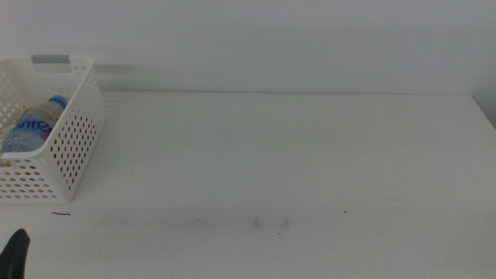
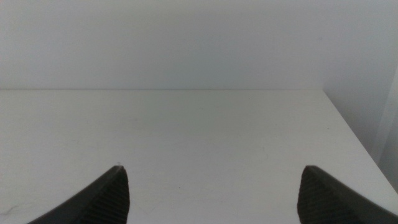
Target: Use arms to grab the bottles and put them into the dustbin to the left of the table.
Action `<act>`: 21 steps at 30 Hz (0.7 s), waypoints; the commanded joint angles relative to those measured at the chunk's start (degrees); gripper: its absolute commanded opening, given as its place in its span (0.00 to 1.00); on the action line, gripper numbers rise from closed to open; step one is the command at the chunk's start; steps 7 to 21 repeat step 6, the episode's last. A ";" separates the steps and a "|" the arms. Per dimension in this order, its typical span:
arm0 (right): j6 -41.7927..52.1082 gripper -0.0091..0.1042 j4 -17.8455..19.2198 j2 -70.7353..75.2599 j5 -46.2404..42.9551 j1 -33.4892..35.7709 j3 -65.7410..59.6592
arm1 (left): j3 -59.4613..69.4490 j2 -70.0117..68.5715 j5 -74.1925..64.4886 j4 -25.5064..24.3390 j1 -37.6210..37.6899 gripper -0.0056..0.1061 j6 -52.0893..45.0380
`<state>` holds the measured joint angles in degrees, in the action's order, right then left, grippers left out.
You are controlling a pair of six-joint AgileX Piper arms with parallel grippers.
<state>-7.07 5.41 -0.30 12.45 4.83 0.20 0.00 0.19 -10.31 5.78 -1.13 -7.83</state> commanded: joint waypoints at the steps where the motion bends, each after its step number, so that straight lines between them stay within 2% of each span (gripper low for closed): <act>1: 0.20 0.85 0.49 0.30 -0.77 -0.31 -0.20 | 0.00 -0.19 1.09 0.24 -0.01 0.89 0.41; 21: 0.20 0.85 0.49 0.30 -0.77 -0.31 -0.20 | 0.00 -0.19 1.09 0.24 -0.01 0.89 0.41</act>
